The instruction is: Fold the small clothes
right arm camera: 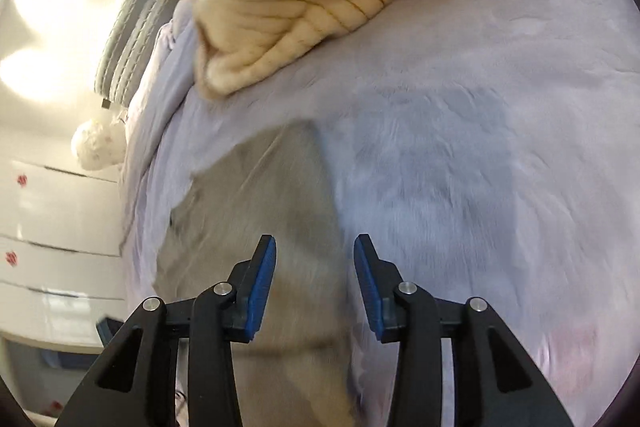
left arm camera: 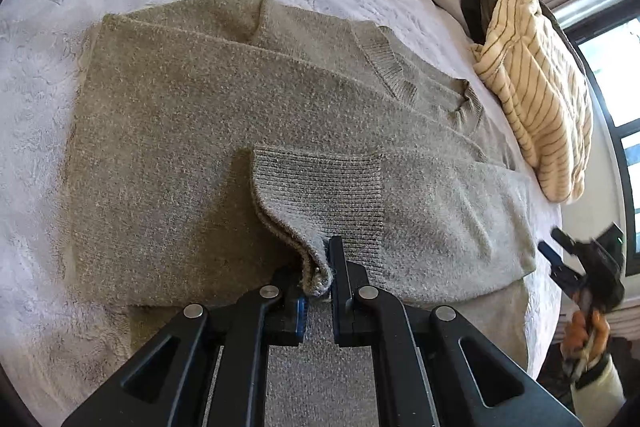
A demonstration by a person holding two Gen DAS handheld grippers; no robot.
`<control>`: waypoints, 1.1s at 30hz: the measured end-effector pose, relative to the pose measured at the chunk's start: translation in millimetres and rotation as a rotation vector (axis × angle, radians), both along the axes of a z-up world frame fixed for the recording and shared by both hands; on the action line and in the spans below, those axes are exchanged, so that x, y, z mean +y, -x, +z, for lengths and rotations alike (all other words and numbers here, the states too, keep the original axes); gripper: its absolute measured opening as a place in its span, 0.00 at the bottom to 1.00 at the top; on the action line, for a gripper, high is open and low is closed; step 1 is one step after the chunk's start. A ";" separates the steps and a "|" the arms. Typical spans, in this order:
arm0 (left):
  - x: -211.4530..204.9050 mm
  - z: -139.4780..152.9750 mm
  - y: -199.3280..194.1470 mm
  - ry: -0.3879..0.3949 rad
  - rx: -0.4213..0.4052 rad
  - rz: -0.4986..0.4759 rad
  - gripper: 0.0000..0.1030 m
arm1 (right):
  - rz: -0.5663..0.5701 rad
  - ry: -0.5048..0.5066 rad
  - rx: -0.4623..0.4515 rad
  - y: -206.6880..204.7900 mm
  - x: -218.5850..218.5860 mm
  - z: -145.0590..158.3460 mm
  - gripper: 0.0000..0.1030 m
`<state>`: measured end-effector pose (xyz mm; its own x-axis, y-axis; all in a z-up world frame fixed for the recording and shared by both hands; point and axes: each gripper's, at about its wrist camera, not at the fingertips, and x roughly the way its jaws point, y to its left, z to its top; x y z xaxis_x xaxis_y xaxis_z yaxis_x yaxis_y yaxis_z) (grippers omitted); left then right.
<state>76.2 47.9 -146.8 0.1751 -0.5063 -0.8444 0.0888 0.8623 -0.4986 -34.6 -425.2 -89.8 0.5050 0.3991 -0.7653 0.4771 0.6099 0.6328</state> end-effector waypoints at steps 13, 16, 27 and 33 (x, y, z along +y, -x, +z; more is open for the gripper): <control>-23.8 17.1 -6.3 -0.045 -0.058 0.003 0.08 | 0.312 0.372 0.118 -62.5 39.5 -8.2 0.08; -18.2 7.2 -4.4 -0.064 -0.035 0.010 0.08 | 0.278 0.377 0.089 -55.0 35.5 -14.8 0.11; 37.8 31.1 9.8 -0.120 -0.054 0.065 0.08 | 0.040 -0.053 0.055 43.1 23.1 12.5 0.34; 16.8 40.5 1.7 -0.117 -0.094 0.002 0.08 | 0.008 -0.075 0.058 32.4 47.8 -4.4 0.20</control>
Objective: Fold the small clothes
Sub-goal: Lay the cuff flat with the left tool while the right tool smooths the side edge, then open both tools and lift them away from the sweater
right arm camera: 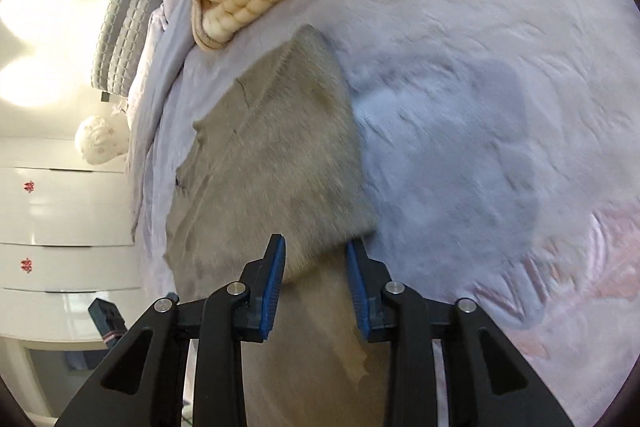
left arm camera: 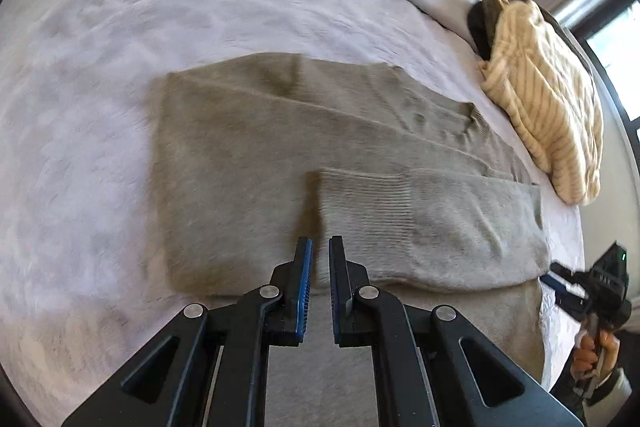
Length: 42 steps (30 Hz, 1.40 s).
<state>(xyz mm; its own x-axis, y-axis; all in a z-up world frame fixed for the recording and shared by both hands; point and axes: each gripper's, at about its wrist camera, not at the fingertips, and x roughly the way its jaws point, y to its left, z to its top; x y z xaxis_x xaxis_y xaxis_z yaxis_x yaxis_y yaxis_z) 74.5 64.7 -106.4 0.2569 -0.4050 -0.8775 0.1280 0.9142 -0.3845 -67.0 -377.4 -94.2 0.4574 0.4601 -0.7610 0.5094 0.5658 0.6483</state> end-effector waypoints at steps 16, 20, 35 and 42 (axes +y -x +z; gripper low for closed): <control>0.4 -24.0 7.4 -0.147 0.041 -0.047 0.08 | -0.028 0.236 0.199 22.6 1.2 6.2 0.06; -0.9 -16.4 18.1 -0.173 0.055 -0.056 0.08 | -0.019 0.245 0.200 36.2 4.9 18.5 0.08; 8.9 9.1 63.0 -0.232 0.137 -0.054 0.09 | 0.060 0.225 0.215 47.8 48.7 45.6 0.09; 16.7 19.9 87.2 -0.274 0.165 -0.037 0.09 | 0.101 0.239 0.207 55.6 67.2 62.7 0.09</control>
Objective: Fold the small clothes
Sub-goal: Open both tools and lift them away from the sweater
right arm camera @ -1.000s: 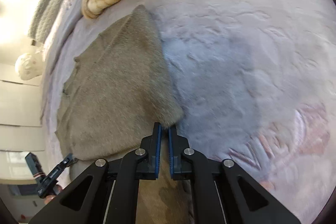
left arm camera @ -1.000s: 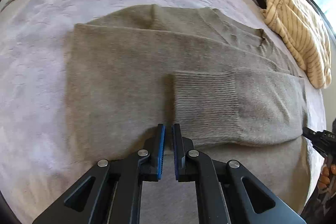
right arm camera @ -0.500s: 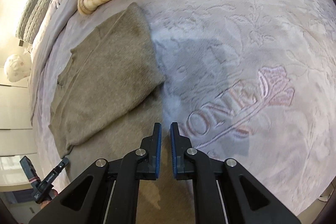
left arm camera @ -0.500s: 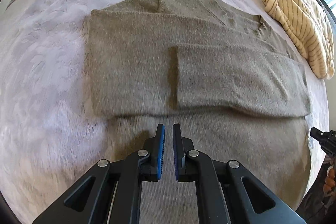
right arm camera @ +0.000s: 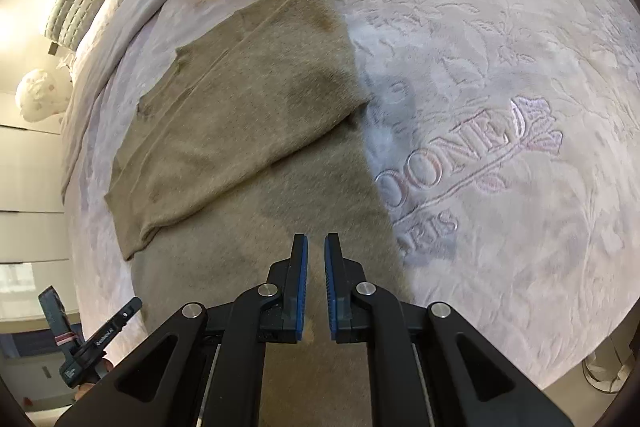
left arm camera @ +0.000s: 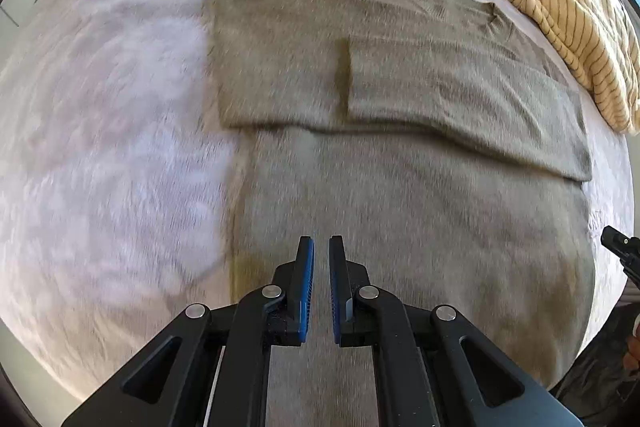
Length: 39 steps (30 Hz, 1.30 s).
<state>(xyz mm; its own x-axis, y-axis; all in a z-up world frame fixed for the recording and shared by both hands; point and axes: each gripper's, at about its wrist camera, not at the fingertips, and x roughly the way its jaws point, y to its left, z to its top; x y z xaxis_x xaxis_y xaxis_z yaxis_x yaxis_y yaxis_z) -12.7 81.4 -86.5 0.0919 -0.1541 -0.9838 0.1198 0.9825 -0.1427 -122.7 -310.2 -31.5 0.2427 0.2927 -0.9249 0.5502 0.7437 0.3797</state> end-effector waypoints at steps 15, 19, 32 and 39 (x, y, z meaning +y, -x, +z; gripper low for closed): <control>13.5 19.5 36.8 -0.021 0.023 -0.017 1.00 | 0.018 0.007 0.025 20.3 16.7 17.5 0.44; 15.8 34.2 43.9 -0.036 -0.032 -0.015 0.99 | 0.051 0.013 0.020 18.5 23.3 22.7 0.44; 17.6 42.1 43.5 -0.070 -0.029 -0.042 0.99 | 0.146 -0.006 -0.112 13.2 47.9 46.0 0.84; 19.7 39.8 47.9 -0.071 -0.007 -0.048 0.99 | 0.189 -0.051 -0.104 12.9 58.8 43.5 1.00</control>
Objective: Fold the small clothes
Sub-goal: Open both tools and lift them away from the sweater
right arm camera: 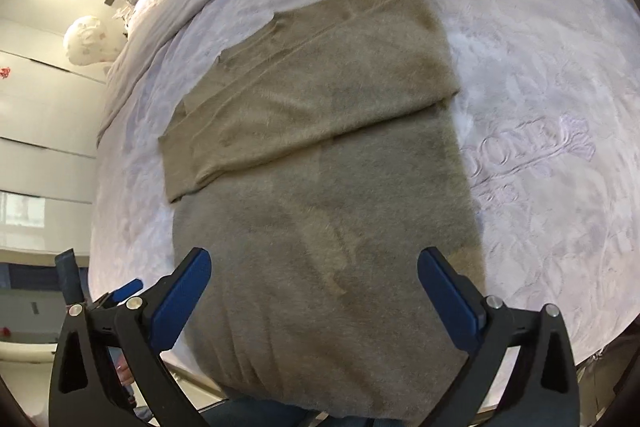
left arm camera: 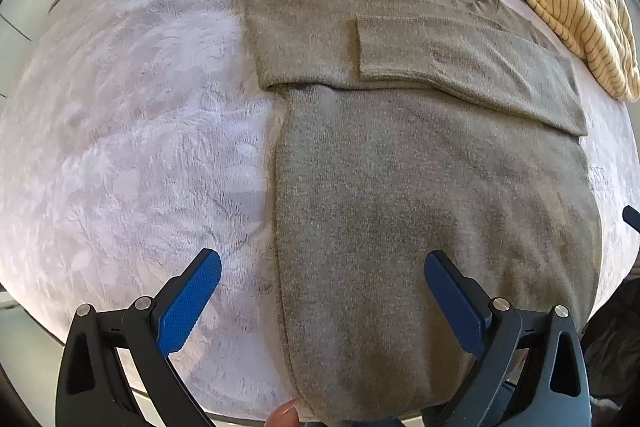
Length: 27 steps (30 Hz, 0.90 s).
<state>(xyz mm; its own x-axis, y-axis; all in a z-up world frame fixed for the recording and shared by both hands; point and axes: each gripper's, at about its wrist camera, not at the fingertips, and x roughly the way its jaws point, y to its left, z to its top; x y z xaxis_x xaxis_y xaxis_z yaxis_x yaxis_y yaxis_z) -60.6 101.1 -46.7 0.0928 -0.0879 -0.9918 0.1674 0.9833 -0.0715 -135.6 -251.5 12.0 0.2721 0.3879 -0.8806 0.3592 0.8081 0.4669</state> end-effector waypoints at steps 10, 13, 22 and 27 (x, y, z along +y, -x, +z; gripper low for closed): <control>0.3 -2.7 6.9 0.022 0.021 -0.023 0.99 | 0.004 -0.013 0.064 7.9 -0.6 -12.8 1.00; -0.9 -3.8 9.4 0.030 0.022 -0.026 0.99 | -0.016 -0.025 0.065 11.3 -4.7 -15.0 1.00; -3.0 -10.8 16.0 0.040 0.047 -0.033 0.99 | 0.006 0.000 0.210 22.1 -12.1 -36.9 1.00; -2.6 -16.4 20.5 0.037 0.064 -0.040 0.99 | -0.035 0.001 0.251 32.2 -23.9 -45.8 1.00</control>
